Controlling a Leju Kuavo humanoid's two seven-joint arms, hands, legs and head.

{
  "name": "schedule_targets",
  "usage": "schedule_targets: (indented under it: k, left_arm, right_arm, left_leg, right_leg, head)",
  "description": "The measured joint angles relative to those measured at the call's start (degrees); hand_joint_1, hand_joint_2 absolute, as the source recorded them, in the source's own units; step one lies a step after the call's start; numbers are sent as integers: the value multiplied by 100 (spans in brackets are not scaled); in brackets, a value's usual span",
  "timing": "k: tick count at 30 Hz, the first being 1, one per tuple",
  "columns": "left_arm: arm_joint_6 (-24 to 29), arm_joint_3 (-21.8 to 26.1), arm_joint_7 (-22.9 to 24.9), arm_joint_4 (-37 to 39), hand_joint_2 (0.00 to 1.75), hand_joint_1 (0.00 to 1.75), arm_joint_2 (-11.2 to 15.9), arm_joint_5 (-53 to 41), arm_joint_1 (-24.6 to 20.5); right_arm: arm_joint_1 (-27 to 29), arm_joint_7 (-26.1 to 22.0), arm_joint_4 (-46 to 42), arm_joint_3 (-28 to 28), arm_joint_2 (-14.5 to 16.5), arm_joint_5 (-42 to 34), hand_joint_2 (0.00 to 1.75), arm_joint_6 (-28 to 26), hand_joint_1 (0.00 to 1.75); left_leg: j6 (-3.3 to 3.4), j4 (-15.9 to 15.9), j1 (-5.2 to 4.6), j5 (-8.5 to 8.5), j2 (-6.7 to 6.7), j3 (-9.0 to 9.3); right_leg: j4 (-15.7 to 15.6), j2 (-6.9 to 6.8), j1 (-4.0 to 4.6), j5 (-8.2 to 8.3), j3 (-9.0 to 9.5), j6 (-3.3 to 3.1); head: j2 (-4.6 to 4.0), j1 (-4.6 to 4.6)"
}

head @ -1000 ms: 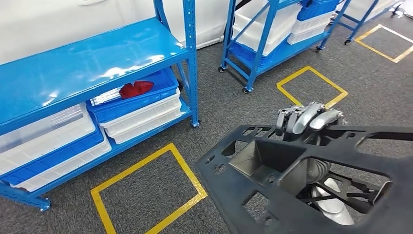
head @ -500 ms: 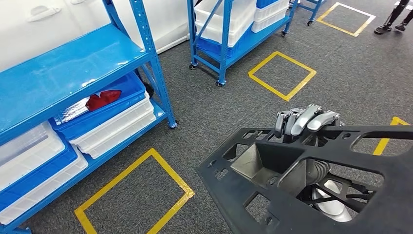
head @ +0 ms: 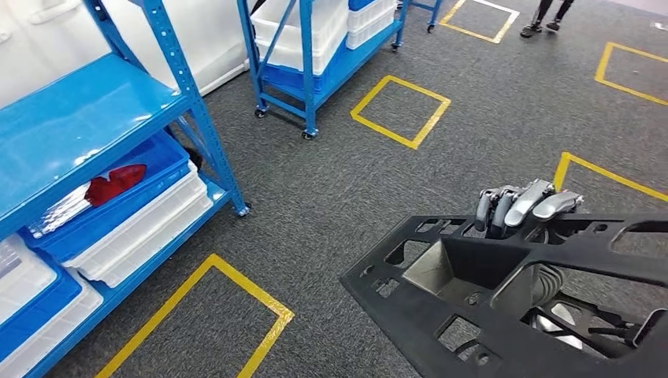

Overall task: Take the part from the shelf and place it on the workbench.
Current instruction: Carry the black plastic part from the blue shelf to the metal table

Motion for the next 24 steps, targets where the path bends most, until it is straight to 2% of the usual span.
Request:
schedule_targets:
  k: [1, 2, 3, 4, 5, 6, 7, 9, 10, 12, 13, 14, 15, 16, 17, 18, 19, 20, 21, 22, 23, 24]
  left_arm:
    - [1, -7, 22, 0, 175, 0, -13, -28, 1]
    - [-2, -14, 37, 0, 175, 0, -28, -52, -5]
    - [-9, -21, 44, 0, 175, 0, -45, -71, -15]
    - [-19, -32, 44, 0, 175, 0, -62, -90, -26]
    - [-29, -45, 41, 0, 175, 0, -76, -103, -35]
    - [-38, -58, 37, 0, 175, 0, -84, -114, -43]
    - [-44, -70, 34, 0, 175, 0, -91, -121, -53]
    - [-56, -97, 29, 0, 175, 0, -112, -124, -74]
    - [-70, -109, 27, 0, 175, 0, -126, -124, -86]
    - [-119, -124, 22, 0, 175, 0, -148, -127, -97]
    - [-144, -128, 21, 0, 175, 0, -155, -134, -97]
    - [-165, -132, 22, 0, 175, 0, -159, -147, -89]
    - [-177, -137, 24, 0, 175, 0, -162, -161, -78]
    - [-184, -143, 28, 0, 175, 0, -169, -174, -68]
    - [-185, -148, 33, 0, 175, 0, -179, -185, -62]
    - [-179, -153, 43, 0, 175, 0, -189, -196, -64]
    - [-169, -162, 60, 0, 175, 0, -198, -217, -68]
    - [-155, -173, 83, 0, 175, 0, -203, -249, -74]
    - [-139, -188, 106, 0, 175, 0, -207, -281, -77]
    - [-123, -206, 126, 0, 175, 0, -209, -312, -78]
    - [-107, -227, 133, 0, 175, 0, -214, -336, -79]
    - [-91, -248, 126, 0, 175, 0, -222, -350, -83]
  right_arm:
    - [35, 1, 0, -23, -4, 23, 175, -54, 175]
    - [62, 1, -2, -48, -18, 38, 175, -109, 175]
    - [82, 1, -10, -74, -45, 55, 175, -155, 175]
    - [95, 1, -23, -99, -79, 71, 175, -193, 175]
    - [107, 1, -38, -120, -113, 87, 175, -218, 175]
    - [116, 2, -54, -135, -142, 101, 175, -234, 175]
    - [126, 2, -65, -144, -162, 106, 175, -245, 175]
    - [151, 2, -83, -163, -197, 113, 175, -256, 175]
    - [158, 0, -92, -172, -212, 130, 175, -273, 175]
    - [149, 0, -116, -180, -231, 196, 175, -342, 175]
    - [146, 0, -129, -179, -233, 237, 175, -386, 175]
    - [146, 1, -139, -176, -233, 271, 175, -421, 175]
    - [151, 1, -146, -175, -233, 294, 175, -444, 175]
    - [157, 1, -152, -174, -233, 312, 175, -462, 175]
    - [165, 1, -158, -173, -233, 320, 175, -468, 175]
    - [174, 1, -172, -173, -233, 325, 175, -470, 175]
    - [189, 1, -193, -173, -233, 329, 175, -470, 175]
    - [209, 1, -220, -174, -233, 332, 175, -463, 175]
    - [237, 1, -250, -178, -231, 335, 175, -451, 175]
    - [276, 2, -280, -187, -230, 336, 175, -426, 175]
    - [327, 2, -311, -206, -227, 328, 175, -381, 175]
    - [381, 3, -343, -237, -226, 311, 175, -323, 175]
  left_leg:
    - [-6, 6, -2, -9, 92, -2]
    - [-18, 14, 0, -20, 173, -1]
    - [-36, 28, 2, -38, 247, 6]
    - [-63, 48, -1, -61, 313, 14]
    - [-96, 71, -9, -89, 365, 19]
    - [-130, 89, -19, -115, 410, 27]
    - [-163, 101, -29, -135, 458, 37]
    - [-221, 105, -22, -165, 541, 62]
    - [-251, 139, -6, -207, 490, 59]
    - [-292, 494, 27, -462, 198, -82]
    - [-301, 868, 36, -669, 27, -246]
    - [-303, 1301, 38, -871, -68, -446]
    - [-302, 1674, 37, -1004, -104, -627]
    - [-296, 1895, 36, -1037, -117, -747]
    - [-281, 1868, 35, -936, -124, -755]
    - [-259, 1609, 36, -730, -156, -656]
    - [-229, 1202, 36, -479, -261, -487]
    - [-198, 794, 41, -274, -430, -319]
    - [-180, 471, 44, -153, -573, -184]
    - [-166, 294, 41, -113, -678, -113]
    - [-156, 239, 33, -128, -691, -93]
    - [-139, 201, 28, -124, -620, -77]
  right_leg:
    - [111, -29, -24, -2, -40, 20]
    - [-22, -57, -45, 102, 47, 38]
    - [-380, -118, -61, 277, 257, 52]
    - [-816, -238, -62, 416, 502, 52]
    - [-1183, -338, -53, 526, 707, 35]
    - [-1420, -403, -36, 577, 837, 8]
    - [-1499, -420, -17, 570, 872, -27]
    - [-1496, -292, -5, 587, 857, -98]
    - [-1508, -234, -10, 597, 855, -132]
    - [-1535, -123, -22, 623, 855, -201]
    - [-1537, -65, -17, 628, 852, -224]
    - [-1536, 2, -7, 630, 848, -242]
    - [-1535, 77, 5, 631, 846, -251]
    - [-1532, 156, 15, 633, 846, -257]
    - [-1527, 238, 23, 633, 848, -258]
    - [-1521, 321, 28, 633, 855, -257]
    - [-1515, 402, 28, 631, 861, -253]
    - [-1500, 476, 34, 628, 859, -240]
    - [-1487, 551, 29, 633, 840, -217]
    - [-1479, 621, 16, 644, 811, -185]
    - [-1479, 695, -1, 664, 781, -142]
    - [-1490, 776, -17, 687, 756, -97]
  head:
    - [0, 1]
    - [0, 1]
    - [0, 2]
    - [0, 2]
    - [0, 0]
    - [0, -2]
    - [0, -4]
    - [0, -6]
    - [0, -6]
    - [0, -9]
    - [0, -10]
    - [0, -10]
    - [0, -10]
    - [0, -10]
    - [0, -10]
    - [0, -9]
    - [0, -9]
    - [0, -6]
    - [0, -4]
    - [0, -1]
    - [0, 0]
    - [0, 1]
